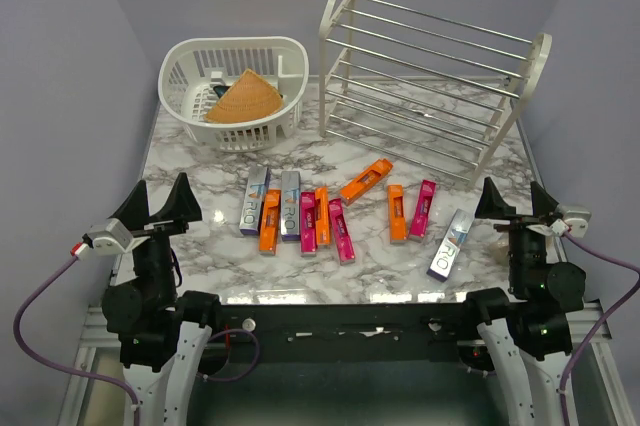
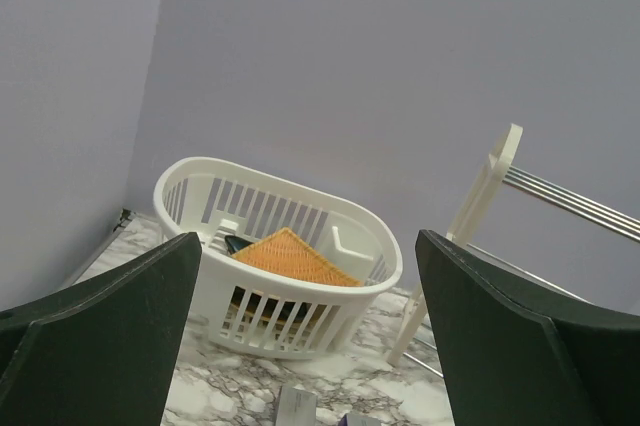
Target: Place and organize the toothpastes onto the shelf
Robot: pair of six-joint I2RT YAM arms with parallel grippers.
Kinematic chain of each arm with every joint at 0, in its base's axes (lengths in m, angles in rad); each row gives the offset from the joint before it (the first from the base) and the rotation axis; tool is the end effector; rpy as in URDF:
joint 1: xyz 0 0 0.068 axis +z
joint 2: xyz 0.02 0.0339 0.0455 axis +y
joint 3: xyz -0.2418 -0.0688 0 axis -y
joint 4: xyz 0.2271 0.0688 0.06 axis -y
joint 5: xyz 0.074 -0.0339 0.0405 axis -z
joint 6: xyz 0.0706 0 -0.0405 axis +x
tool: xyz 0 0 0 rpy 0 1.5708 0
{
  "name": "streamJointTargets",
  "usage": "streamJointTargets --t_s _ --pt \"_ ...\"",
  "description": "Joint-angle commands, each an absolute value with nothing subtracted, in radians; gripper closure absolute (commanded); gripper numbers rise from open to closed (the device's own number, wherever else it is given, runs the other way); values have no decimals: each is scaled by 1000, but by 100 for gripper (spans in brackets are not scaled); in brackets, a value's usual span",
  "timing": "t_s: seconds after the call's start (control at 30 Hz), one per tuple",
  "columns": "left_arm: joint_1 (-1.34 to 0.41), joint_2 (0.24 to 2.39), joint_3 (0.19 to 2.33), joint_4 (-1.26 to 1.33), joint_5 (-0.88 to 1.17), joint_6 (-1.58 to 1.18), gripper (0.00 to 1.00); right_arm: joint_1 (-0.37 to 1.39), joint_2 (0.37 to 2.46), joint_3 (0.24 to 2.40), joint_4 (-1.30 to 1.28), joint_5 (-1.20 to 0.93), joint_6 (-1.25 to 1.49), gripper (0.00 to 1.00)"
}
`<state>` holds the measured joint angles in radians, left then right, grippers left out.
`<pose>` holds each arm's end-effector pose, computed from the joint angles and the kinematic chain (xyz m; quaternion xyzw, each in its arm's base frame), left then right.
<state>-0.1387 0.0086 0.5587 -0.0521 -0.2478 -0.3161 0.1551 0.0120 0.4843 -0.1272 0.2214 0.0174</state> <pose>0.0673 0.0081 0.3535 -0.1507 0.4957 -0.1308 0.8452 0.0890 -0.0018 0.3215 0.0508 0.5765 0.0067 0.8155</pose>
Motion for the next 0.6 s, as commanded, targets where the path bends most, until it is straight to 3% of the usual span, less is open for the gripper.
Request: streamJointTargets --t_s 0.0,0.57 --pt "-132 21 558 -46 -249 -319 1 150 -268 489 -127 189 9 0" --pt "-114 83 580 -110 -256 -373 1 149 -268 534 -212 146 86 0"
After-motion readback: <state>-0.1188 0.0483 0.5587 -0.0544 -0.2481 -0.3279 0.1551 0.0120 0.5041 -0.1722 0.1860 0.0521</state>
